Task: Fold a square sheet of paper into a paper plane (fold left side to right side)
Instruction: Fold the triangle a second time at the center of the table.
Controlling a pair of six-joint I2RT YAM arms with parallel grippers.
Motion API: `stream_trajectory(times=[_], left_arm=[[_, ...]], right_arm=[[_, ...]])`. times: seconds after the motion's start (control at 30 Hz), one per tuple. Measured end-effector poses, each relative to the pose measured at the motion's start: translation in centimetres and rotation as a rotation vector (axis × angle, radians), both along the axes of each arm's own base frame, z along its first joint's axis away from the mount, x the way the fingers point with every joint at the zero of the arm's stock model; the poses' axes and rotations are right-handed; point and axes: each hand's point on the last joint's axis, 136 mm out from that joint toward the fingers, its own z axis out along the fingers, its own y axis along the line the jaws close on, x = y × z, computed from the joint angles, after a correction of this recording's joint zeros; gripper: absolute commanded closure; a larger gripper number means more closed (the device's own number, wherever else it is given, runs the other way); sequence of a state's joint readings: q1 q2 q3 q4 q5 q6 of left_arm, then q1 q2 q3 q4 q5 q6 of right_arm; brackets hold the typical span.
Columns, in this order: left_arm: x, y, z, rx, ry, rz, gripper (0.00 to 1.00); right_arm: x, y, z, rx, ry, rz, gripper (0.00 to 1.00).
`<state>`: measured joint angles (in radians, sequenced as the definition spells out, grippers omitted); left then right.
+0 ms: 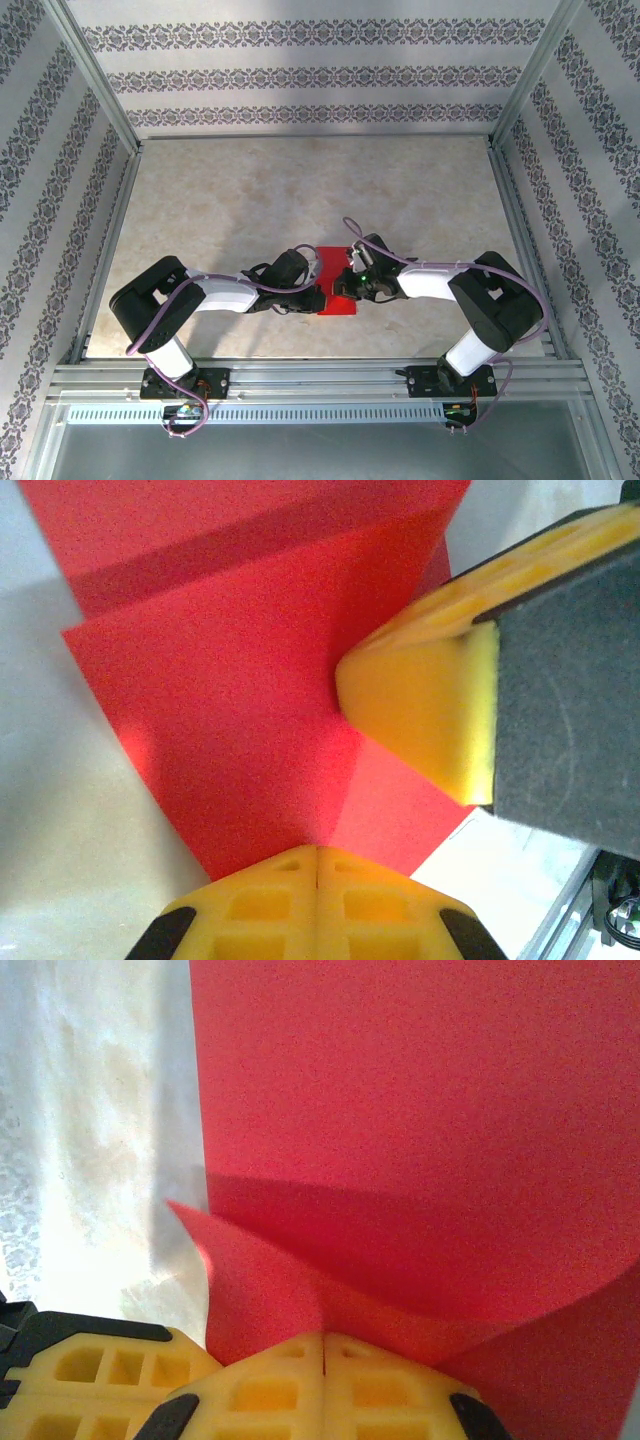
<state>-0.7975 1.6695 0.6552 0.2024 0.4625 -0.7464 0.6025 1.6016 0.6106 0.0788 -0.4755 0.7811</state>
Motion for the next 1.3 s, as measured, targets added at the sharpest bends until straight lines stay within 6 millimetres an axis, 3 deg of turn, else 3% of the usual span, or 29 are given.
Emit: stream_trajectory(times=[0.63,0.97,1.3], left_arm=[[0.4,-0.1,0.1,-0.004,-0.014,0.01,0.99],[0.4,-0.1,0.0,-0.003,-0.016,0.013,0.99],[-0.2,1.0,1.1,0.014,-0.023,0.024,0.99]], right_arm=[[3.2,-3.9,-0.1,0.023,0.017,-0.06,1.0],[6.2,-6.2,0.1,0.007,-0.011,-0.127,1.0],[6.3,-6.2,0.0,0.007,-0.016,-0.122,1.0]])
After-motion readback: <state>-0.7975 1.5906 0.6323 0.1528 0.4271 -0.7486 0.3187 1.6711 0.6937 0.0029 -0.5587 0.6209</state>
